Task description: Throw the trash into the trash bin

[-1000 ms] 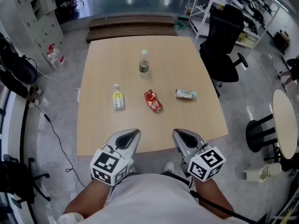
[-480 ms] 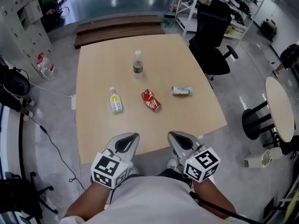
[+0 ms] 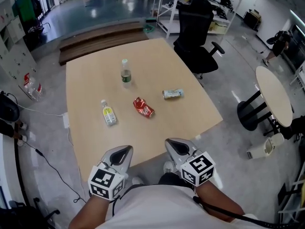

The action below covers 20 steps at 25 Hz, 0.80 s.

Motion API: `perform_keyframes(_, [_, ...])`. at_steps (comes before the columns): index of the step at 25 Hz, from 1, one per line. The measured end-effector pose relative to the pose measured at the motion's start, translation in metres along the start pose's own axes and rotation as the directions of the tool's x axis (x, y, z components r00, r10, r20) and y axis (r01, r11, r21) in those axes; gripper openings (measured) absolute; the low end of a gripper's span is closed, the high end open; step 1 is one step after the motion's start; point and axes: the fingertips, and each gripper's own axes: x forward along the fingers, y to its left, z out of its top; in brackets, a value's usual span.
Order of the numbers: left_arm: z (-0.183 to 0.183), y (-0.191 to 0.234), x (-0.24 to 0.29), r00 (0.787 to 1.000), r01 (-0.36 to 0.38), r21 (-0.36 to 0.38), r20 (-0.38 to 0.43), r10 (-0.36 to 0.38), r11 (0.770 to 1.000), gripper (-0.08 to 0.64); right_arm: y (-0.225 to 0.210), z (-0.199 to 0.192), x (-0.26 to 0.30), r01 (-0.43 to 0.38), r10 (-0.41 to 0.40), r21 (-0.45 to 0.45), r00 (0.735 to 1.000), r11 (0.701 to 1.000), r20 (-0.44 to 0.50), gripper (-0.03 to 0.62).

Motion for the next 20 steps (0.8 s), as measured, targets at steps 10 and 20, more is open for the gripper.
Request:
perform_keyframes(10, [-0.009,-0.021,0.031,0.996,0.085,-0.012,-0.041,-0.085,0.996,0.008,-0.032,-0.012,-0.003,0.065,-0.065,-0.062,0.998,0.996,-0.002,0.064])
perform_keyframes(20, [-0.006,-0.006,0.057,0.996,0.036,-0.017,-0.08,-0.038,0.999,0.008,-0.088,-0.018,0.022,0.123,-0.137,-0.257,0.99,0.959,-0.04,0.089])
